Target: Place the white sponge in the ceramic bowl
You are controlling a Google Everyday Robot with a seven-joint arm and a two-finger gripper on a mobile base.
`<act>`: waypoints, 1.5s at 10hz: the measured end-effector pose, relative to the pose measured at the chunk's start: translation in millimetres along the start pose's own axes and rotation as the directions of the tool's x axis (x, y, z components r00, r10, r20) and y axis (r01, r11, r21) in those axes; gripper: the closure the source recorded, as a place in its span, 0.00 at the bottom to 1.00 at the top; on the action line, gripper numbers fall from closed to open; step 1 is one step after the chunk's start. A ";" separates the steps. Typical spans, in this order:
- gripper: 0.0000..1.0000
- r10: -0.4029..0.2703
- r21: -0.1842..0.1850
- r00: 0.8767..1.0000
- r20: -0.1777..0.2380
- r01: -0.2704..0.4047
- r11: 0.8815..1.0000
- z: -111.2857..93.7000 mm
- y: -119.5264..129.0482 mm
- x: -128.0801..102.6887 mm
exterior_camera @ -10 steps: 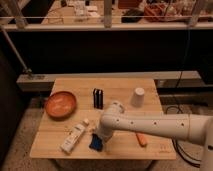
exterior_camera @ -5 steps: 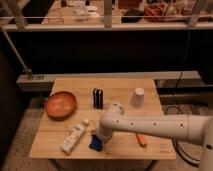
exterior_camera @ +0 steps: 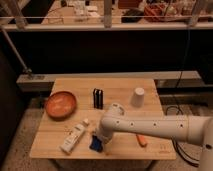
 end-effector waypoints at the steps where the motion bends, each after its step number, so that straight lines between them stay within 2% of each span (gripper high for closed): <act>1: 0.41 -0.001 0.000 1.000 0.000 0.001 1.000 0.3 -0.7 -0.2; 3: 0.35 0.005 -0.004 1.000 0.003 -0.005 1.000 -1.4 1.5 -0.8; 4: 0.37 0.001 -0.004 1.000 0.003 -0.001 1.000 -2.3 1.0 -0.9; 6: 0.52 -0.001 -0.003 1.000 0.001 0.001 1.000 -3.1 1.0 -0.3; 8: 0.74 0.004 0.001 1.000 0.001 -0.004 1.000 -1.8 2.4 -1.1; 9: 0.81 0.004 0.002 1.000 0.001 -0.004 1.000 -2.0 2.3 -0.9; 11: 0.85 0.001 0.005 1.000 0.001 -0.001 1.000 -3.0 0.7 -1.3; 13: 0.97 0.013 0.018 1.000 -0.004 -0.013 1.000 -11.8 4.1 -2.4; 15: 0.98 0.015 0.035 1.000 -0.010 -0.014 0.999 -23.1 1.5 -5.5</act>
